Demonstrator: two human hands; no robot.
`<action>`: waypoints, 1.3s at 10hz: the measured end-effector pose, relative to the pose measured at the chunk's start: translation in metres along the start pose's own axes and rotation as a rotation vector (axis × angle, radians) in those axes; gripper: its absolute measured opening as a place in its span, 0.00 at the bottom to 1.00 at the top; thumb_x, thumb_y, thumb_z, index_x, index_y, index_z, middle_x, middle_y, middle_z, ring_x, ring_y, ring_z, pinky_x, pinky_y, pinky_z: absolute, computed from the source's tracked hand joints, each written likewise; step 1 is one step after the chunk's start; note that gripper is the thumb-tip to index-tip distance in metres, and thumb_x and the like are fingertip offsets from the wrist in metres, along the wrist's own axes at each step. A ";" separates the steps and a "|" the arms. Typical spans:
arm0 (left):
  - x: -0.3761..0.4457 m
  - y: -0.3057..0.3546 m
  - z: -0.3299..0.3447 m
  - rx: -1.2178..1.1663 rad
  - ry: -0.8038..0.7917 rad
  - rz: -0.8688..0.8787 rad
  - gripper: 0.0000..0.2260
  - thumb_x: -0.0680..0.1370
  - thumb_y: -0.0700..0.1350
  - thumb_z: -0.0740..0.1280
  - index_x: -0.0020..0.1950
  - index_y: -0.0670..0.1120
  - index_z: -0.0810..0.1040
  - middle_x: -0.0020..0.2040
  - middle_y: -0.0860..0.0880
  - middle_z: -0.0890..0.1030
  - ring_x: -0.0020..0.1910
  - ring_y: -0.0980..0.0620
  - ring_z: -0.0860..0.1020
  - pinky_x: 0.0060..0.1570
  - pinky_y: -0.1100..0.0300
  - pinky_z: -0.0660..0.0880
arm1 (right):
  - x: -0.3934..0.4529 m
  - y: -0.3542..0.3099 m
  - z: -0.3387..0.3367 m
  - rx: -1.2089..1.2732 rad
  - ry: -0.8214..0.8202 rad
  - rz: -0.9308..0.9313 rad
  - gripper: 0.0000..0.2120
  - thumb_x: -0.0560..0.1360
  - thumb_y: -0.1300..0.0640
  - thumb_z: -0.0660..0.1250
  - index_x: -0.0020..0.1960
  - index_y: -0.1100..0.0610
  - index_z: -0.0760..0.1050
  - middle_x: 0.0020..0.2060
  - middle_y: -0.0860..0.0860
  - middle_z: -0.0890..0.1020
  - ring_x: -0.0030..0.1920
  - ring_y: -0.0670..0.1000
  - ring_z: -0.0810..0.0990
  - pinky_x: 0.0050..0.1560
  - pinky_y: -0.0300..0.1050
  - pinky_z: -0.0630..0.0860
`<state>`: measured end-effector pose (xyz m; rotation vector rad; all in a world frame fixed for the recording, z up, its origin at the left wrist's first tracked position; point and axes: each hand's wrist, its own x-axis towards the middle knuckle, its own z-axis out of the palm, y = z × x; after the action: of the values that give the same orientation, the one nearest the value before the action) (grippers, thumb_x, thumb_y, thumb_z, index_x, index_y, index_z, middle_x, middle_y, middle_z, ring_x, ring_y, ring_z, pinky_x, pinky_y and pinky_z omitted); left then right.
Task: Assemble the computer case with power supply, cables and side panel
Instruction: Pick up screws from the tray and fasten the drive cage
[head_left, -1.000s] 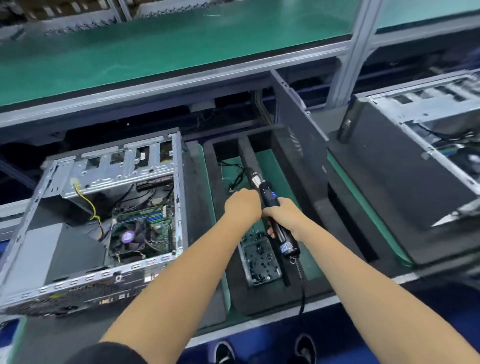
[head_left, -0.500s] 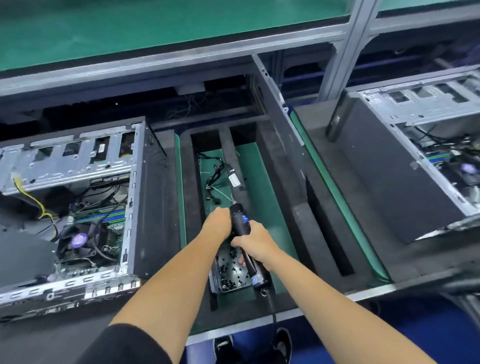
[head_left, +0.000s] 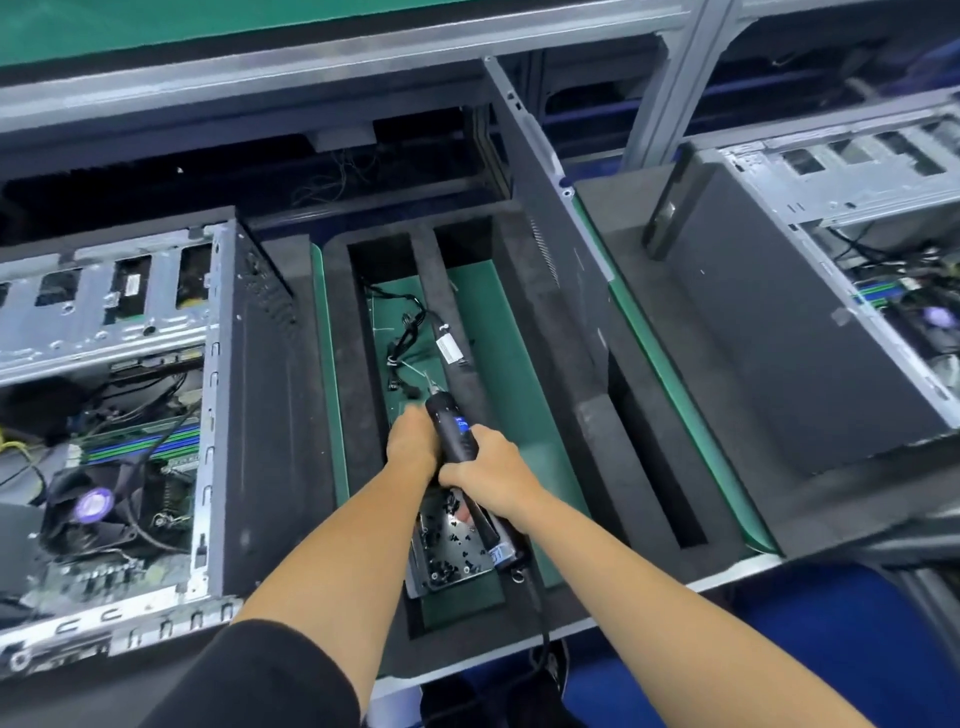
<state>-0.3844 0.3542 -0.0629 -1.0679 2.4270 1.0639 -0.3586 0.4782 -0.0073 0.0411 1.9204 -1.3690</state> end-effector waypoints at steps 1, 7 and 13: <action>0.001 0.000 0.000 -0.001 0.011 -0.003 0.14 0.82 0.40 0.55 0.65 0.38 0.73 0.61 0.38 0.77 0.60 0.40 0.76 0.56 0.53 0.73 | 0.000 0.001 -0.001 -0.009 -0.009 -0.005 0.10 0.70 0.64 0.68 0.47 0.57 0.68 0.40 0.57 0.77 0.24 0.55 0.78 0.25 0.43 0.75; -0.001 -0.003 -0.009 0.182 0.011 0.153 0.09 0.77 0.33 0.56 0.45 0.37 0.76 0.46 0.40 0.77 0.47 0.39 0.77 0.41 0.54 0.71 | 0.005 0.008 0.001 0.019 0.016 -0.015 0.10 0.69 0.62 0.69 0.46 0.57 0.70 0.36 0.55 0.79 0.27 0.57 0.80 0.31 0.49 0.79; -0.011 0.000 -0.030 0.453 -0.027 0.359 0.05 0.74 0.31 0.61 0.46 0.38 0.74 0.48 0.39 0.78 0.47 0.39 0.78 0.40 0.52 0.74 | -0.001 0.014 -0.010 0.158 -0.053 -0.003 0.09 0.71 0.64 0.69 0.45 0.59 0.69 0.28 0.53 0.75 0.24 0.55 0.75 0.27 0.45 0.76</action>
<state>-0.3758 0.3381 -0.0362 -0.4820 2.7132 0.5576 -0.3572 0.4923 -0.0168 0.0779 1.7663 -1.5065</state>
